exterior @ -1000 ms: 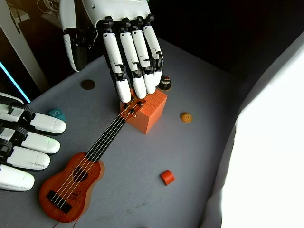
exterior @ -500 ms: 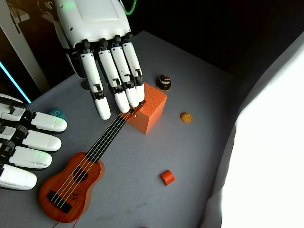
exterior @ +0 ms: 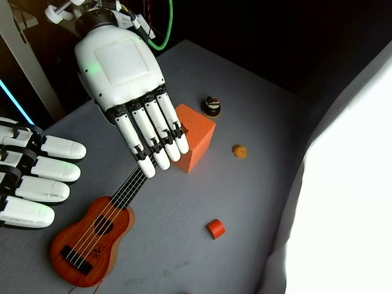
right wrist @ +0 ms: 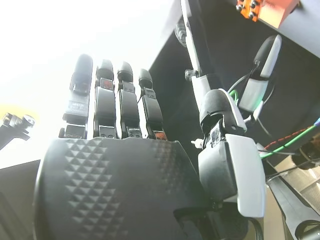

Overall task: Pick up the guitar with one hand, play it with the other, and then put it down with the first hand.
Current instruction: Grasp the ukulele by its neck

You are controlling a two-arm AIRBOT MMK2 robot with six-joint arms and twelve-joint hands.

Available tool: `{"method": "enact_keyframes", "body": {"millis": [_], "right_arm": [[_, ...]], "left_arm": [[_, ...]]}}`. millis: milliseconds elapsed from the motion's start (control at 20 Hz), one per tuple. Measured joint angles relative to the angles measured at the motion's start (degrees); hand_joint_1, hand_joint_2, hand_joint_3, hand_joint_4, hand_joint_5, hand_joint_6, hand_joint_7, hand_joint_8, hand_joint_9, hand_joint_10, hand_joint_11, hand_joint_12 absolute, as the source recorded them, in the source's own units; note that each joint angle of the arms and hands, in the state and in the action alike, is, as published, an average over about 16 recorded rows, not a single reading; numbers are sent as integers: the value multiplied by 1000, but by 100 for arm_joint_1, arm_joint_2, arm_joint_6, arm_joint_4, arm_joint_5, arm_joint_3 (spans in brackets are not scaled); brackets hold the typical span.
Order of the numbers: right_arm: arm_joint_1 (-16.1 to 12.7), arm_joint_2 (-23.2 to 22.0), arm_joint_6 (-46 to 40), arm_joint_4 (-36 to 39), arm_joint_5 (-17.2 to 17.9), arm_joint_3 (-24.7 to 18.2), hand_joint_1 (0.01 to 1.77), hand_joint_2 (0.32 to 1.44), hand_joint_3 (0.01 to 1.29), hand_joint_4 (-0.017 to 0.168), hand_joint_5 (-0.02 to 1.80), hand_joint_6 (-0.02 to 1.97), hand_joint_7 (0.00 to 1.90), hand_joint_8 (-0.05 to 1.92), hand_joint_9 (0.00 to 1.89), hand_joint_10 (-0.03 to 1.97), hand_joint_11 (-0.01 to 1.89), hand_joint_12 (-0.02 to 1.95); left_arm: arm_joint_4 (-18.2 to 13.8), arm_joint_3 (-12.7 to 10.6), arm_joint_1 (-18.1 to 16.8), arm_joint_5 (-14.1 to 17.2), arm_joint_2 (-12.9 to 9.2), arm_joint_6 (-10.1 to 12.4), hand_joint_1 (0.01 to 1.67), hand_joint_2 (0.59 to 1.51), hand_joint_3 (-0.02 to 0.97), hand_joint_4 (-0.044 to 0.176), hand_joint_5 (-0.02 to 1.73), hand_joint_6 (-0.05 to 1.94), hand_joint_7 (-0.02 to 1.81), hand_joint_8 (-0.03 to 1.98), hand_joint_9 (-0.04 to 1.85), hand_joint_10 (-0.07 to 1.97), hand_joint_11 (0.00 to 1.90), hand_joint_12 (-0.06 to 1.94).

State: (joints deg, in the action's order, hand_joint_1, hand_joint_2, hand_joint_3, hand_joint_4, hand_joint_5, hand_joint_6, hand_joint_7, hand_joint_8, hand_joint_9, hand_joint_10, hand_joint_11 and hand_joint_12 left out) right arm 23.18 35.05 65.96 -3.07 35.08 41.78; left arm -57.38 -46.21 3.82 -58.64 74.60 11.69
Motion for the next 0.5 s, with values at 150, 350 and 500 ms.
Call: {"method": "enact_keyframes", "body": {"millis": [150,350,500], "right_arm": [[27,1,-3,0,22,4,167,1291,17,-1,205,59,217,11,196,57,22,627],[56,6,-30,7,25,10,162,1291,17,-1,207,57,214,12,199,54,22,635],[92,14,-125,28,35,27,158,1291,17,-1,208,55,216,11,202,51,22,643]], "left_arm": [[-122,-236,202,-27,238,34,1250,1053,-12,4,17,7,21,-6,16,5,17,44],[-292,-532,438,-5,538,76,1226,1049,-12,-4,18,7,21,-6,16,5,18,9],[-423,-726,607,8,734,96,1211,1045,-12,-4,18,7,21,-6,16,5,20,4]]}}
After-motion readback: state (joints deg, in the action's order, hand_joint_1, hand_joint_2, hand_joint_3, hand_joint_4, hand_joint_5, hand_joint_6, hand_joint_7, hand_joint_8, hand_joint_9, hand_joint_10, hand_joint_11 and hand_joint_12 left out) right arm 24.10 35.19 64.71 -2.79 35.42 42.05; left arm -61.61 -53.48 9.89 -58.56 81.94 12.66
